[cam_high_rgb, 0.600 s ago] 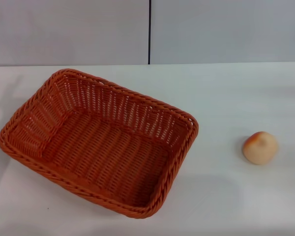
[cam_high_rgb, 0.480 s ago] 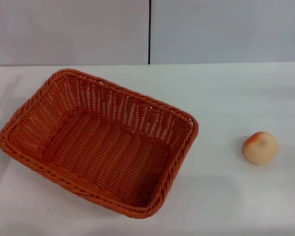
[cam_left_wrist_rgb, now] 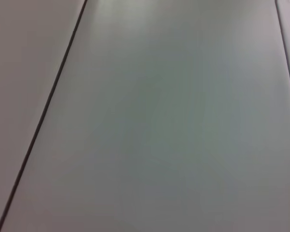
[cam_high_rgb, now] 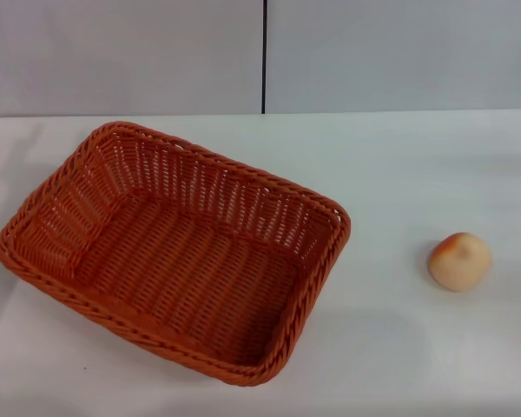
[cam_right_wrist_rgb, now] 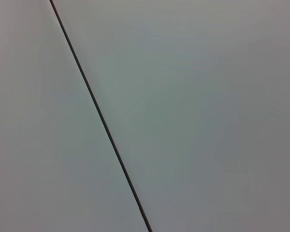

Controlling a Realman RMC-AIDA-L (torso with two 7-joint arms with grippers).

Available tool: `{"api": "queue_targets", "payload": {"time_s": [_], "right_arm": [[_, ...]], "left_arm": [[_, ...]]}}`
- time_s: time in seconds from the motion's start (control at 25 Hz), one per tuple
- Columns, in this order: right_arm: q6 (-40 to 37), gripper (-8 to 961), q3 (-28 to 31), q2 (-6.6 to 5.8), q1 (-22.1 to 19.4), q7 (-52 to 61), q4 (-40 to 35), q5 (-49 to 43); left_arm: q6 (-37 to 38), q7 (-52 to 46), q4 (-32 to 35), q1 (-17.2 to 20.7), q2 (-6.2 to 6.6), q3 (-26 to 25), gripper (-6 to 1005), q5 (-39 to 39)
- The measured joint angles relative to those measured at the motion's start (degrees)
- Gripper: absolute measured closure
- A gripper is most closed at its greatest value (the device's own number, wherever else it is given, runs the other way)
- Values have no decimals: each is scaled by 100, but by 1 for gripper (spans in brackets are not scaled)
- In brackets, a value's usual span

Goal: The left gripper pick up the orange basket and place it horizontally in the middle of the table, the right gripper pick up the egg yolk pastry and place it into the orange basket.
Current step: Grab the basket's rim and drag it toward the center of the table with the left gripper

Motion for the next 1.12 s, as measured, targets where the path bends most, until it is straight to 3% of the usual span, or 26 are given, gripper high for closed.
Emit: {"api": "queue_targets", "payload": {"time_s": [0.12, 0.24, 0.28, 0.4, 0.56, 0.6, 0.64, 0.8, 0.88, 1.04, 1.08, 1.12], "right_arm": [[0, 324, -28, -1, -13, 92, 0, 0], [22, 324, -32, -3, -42, 191, 0, -6], [26, 324, -33, -4, -56, 204, 3, -9], [27, 324, -44, -5, -103, 207, 7, -29], [33, 324, -26, -5, -172, 208, 0, -39], [36, 324, -21, -5, -190, 208, -6, -39], [38, 324, -22, -5, -208, 208, -9, -39], [42, 324, -36, -4, -276, 210, -14, -43], [43, 324, -36, -4, -301, 210, -18, -44], [44, 324, -32, -8, -333, 210, -34, -45], [45, 324, -38, -10, -337, 210, -34, -45], [56, 324, -55, -10, -341, 209, -35, -45]], "left_arm": [[-282, -786, 158, -84, 22, 11, 305, 24], [-368, -948, 223, -97, 26, 17, 303, 28], [-848, -1787, 635, -163, 27, 169, 302, 61], [-991, -2039, 910, -233, 23, 409, 300, 77], [-1664, -3052, 2090, -306, 42, 1364, 297, 82], [-1664, -3052, 2090, -306, 42, 1364, 296, 82], [-2216, -3673, 2906, -256, 75, 1959, 295, 118], [-2590, -4244, 3623, -195, 120, 2266, 290, 396], [-3004, -5736, 4894, -198, 219, 2267, 288, 1806], [-3042, -6517, 5500, -249, 304, 2233, 284, 2570], [-2964, -7517, 6132, -342, 432, 2210, 283, 3614], [-2827, -7985, 6404, -411, 475, 2208, 282, 4169]]}}
